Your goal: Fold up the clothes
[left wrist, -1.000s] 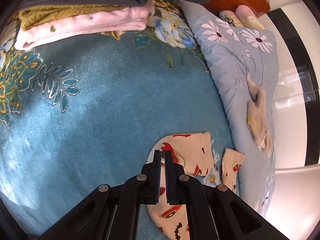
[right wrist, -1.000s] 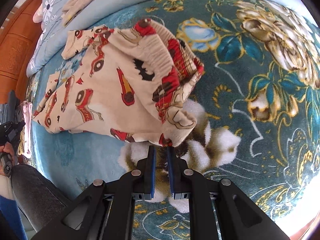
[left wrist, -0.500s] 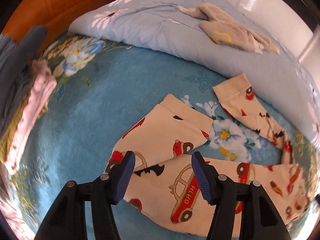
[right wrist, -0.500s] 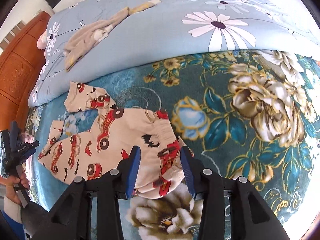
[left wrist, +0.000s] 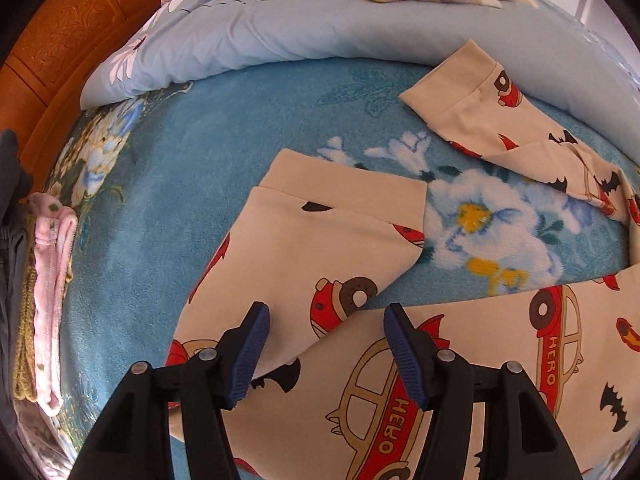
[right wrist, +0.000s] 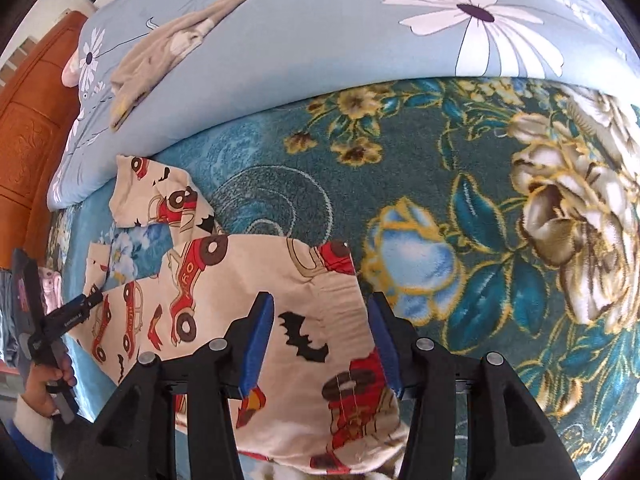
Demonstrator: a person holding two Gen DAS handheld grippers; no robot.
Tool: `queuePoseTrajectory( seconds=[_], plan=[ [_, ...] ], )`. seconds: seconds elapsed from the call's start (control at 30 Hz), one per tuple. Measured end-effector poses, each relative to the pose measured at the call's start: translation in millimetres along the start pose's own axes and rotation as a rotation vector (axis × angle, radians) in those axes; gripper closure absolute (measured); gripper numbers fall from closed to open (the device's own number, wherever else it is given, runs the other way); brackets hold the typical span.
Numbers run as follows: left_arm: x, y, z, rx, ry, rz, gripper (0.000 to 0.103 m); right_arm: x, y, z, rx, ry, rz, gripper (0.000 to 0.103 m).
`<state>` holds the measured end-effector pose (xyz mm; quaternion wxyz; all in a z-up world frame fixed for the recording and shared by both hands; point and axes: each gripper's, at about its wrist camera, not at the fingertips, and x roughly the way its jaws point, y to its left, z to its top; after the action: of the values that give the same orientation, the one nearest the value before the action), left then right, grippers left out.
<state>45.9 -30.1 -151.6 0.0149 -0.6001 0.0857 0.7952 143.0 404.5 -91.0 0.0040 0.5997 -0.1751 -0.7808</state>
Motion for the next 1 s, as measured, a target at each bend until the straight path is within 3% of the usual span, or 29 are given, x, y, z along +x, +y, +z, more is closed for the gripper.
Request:
queuePoseTrajectory(
  seconds=[0.13, 0.2, 0.27, 0.37, 0.43, 0.53, 0.67, 0.77, 1.0],
  plan=[
    [5, 7, 2, -0.032, -0.006, 0.002, 0.041, 16, -16, 12, 0.105, 0.022, 0.042, 0.053],
    [7, 12, 3, -0.039, -0.011, 0.002, 0.048, 19, -22, 12, 0.163, 0.029, 0.081, 0.053],
    [5, 23, 3, -0.084, -0.023, -0.022, 0.068, 22, -28, 13, 0.218, 0.036, 0.123, 0.053],
    [2, 50, 2, -0.216, -0.043, -0.075, 0.088, 8, -20, 6, 0.187, 0.018, 0.176, 0.059],
    [2, 68, -1, -0.318, -0.055, -0.110, 0.091, 3, -12, 1, 0.135, 0.026, 0.184, 0.079],
    [3, 94, -9, -0.470, -0.062, -0.171, 0.093, -4, 0, -7, 0.058, 0.037, 0.194, 0.095],
    [-6, 116, -25, -0.622, -0.079, -0.239, 0.095, -4, 4, -8, 0.021, 0.027, 0.165, 0.100],
    [-19, 129, -27, -0.678, -0.100, -0.293, 0.095, -14, 4, -2, 0.030, -0.017, 0.165, 0.102],
    [-92, 153, 19, -0.627, -0.230, -0.355, 0.096, -63, 9, 42, 0.000, -0.149, 0.211, 0.103]
  ],
)
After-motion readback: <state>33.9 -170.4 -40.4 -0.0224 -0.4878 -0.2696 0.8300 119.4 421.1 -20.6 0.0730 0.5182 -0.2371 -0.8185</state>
